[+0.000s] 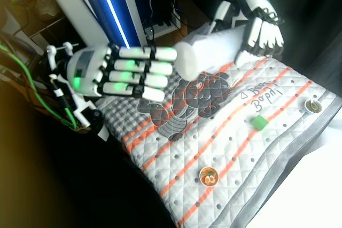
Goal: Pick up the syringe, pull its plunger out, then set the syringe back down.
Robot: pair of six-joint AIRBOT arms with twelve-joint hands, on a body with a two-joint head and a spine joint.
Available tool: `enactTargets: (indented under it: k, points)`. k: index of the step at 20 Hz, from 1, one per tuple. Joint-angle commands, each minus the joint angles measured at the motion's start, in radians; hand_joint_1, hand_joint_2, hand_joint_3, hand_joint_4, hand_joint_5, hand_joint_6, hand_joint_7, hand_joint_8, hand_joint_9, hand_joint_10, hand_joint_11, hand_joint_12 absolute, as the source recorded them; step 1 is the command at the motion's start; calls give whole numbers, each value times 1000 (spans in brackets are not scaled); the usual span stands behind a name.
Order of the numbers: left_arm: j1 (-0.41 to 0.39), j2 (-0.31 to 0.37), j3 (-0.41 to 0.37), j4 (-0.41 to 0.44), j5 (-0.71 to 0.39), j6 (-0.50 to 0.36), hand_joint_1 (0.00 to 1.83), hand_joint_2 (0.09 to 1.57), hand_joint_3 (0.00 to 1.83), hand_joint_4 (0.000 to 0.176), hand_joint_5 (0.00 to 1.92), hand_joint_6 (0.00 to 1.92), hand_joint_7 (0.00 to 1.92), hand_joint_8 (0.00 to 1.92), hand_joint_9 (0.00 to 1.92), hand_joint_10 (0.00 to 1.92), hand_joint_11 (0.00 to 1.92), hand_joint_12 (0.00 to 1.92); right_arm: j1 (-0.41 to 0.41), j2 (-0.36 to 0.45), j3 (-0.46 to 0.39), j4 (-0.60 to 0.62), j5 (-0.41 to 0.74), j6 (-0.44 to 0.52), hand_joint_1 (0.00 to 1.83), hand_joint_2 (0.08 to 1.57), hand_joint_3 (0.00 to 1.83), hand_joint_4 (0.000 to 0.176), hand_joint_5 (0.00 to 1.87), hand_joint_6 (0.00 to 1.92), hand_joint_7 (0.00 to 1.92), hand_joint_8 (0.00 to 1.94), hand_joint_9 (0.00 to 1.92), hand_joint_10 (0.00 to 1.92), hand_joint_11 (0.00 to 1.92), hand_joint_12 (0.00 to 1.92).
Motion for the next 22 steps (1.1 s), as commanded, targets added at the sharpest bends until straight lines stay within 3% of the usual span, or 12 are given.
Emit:
enactTargets:
  k: [1,3,5,6,7,8,11,12,15,20,21,22]
  points:
    - [-8,4,2,23,142,-13,1187,1226,0,0,882,1255,658,1398,364,1422,68,1921,16,-8,10,-14,117,33,762,791,0,19,44,6,0,0,0,0,0,232]
    - [-5,4,-1,23,142,-13,1197,1218,0,0,911,1179,653,1428,404,1381,96,1921,26,-16,18,-26,116,53,803,820,3,0,1,0,0,0,0,0,0,286]
    - [1,5,-5,27,141,-13,1198,1217,0,0,908,1190,656,1419,402,1374,90,1921,37,-17,18,-42,116,61,834,820,1,0,0,0,0,0,0,0,0,302]
    - [6,9,-12,32,141,-13,1191,1212,0,0,901,1201,686,1379,411,1378,92,1921,51,-22,18,-59,112,67,891,824,0,0,39,8,0,0,11,4,0,598]
    - [6,9,-14,33,141,-13,1191,1212,0,0,901,1201,686,1379,411,1378,92,1921,54,-23,18,-62,111,68,891,824,0,0,39,8,0,0,11,4,0,598]
    - [7,11,-20,40,141,-13,1184,1216,1,0,880,1246,690,1361,405,1359,85,1921,66,-29,22,-73,103,71,884,852,7,0,122,22,0,0,66,20,0,869]
    - [8,10,-22,48,136,-13,1183,1215,0,0,898,1186,682,1416,473,1370,218,1919,92,-61,50,-107,73,127,606,1052,30,0,149,3,25,0,113,18,0,1010]
    - [8,10,-22,48,135,-13,1199,1206,0,0,946,1072,669,1473,444,1487,249,1921,96,-65,53,-110,66,130,811,1008,0,0,185,9,66,8,155,25,0,1127]
    - [7,10,-27,54,135,-13,1199,1193,1,0,952,1081,707,1400,431,1438,123,1921,100,-70,56,-113,53,131,1046,895,0,0,285,19,155,13,257,42,0,1248]
    - [6,5,-29,55,140,-13,1210,1197,0,0,949,1145,687,1339,378,1327,19,1921,107,-77,61,-116,42,131,1121,1073,7,0,563,36,524,57,594,186,348,1215]
    - [6,4,-29,55,141,-13,1208,1192,0,0,968,1052,695,1395,396,1351,34,1921,108,-79,62,-118,40,131,1155,1255,0,0,709,1024,692,1228,580,868,548,1265]
    - [6,4,-29,55,141,-13,1216,1206,1,0,942,928,694,1579,390,1639,117,1921,110,-80,62,-120,39,131,1289,1230,0,0,735,1204,697,1399,736,1324,670,1317]
